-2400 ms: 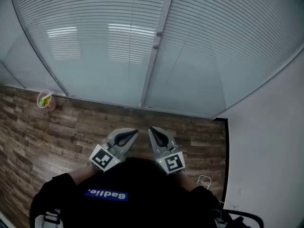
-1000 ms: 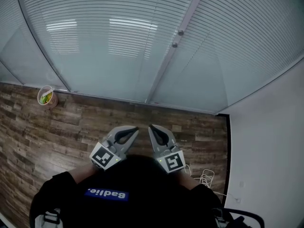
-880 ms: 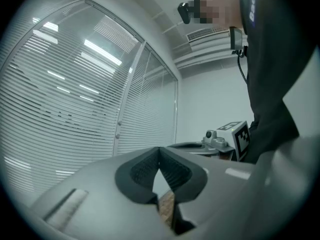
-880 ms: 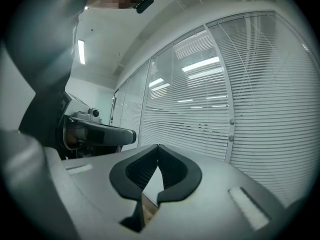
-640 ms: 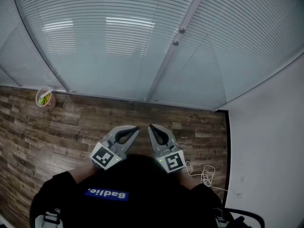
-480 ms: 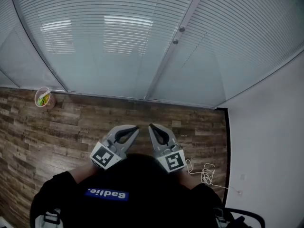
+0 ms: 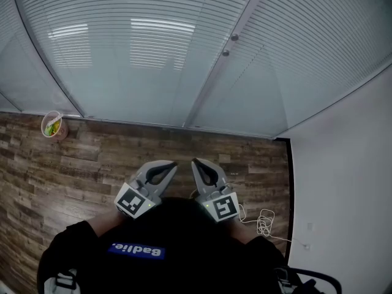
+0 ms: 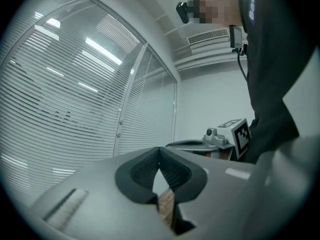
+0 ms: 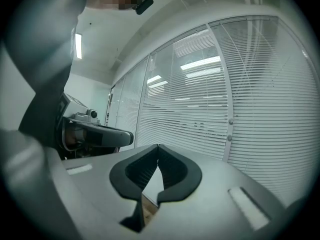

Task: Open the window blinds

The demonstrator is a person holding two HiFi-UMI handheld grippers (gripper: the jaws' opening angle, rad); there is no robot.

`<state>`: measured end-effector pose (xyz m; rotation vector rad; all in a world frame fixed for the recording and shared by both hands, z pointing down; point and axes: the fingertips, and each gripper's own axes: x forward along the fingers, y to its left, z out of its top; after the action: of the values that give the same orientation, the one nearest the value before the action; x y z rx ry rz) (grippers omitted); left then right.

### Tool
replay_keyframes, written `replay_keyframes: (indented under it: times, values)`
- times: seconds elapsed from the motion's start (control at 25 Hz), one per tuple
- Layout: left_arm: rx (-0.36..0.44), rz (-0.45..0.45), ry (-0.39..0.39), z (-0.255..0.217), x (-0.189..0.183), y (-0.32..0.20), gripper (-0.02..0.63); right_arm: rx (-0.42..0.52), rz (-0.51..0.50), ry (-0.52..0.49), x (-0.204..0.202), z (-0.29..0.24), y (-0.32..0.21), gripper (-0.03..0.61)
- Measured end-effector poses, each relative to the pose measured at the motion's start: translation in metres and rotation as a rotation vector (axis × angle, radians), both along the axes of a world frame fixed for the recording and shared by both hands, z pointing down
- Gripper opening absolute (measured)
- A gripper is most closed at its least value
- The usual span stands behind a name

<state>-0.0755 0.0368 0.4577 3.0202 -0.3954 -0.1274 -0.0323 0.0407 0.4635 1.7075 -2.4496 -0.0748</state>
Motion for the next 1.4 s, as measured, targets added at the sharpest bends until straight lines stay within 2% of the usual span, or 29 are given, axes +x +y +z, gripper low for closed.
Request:
replay_keyframes:
  times: [0.6,1.08,1.4]
  values:
    - [-0.012,-0.094,-0.035,0.007,0.017,-0.030,0.000,0.023,-0.068,-0.031,0.027,-0.005,-0.036,0.005]
    - [0.023,-0.169,-0.063,-0.007,0.058,-0.063,0.000,0.048,-0.124,-0.058,0.072,-0.015,-0.074,0.011]
    - [0.013,-0.213,-0.095,-0.015,0.084,-0.076,0.000,0.052,-0.137,-0.095,0.106,-0.026,-0.091,0.018]
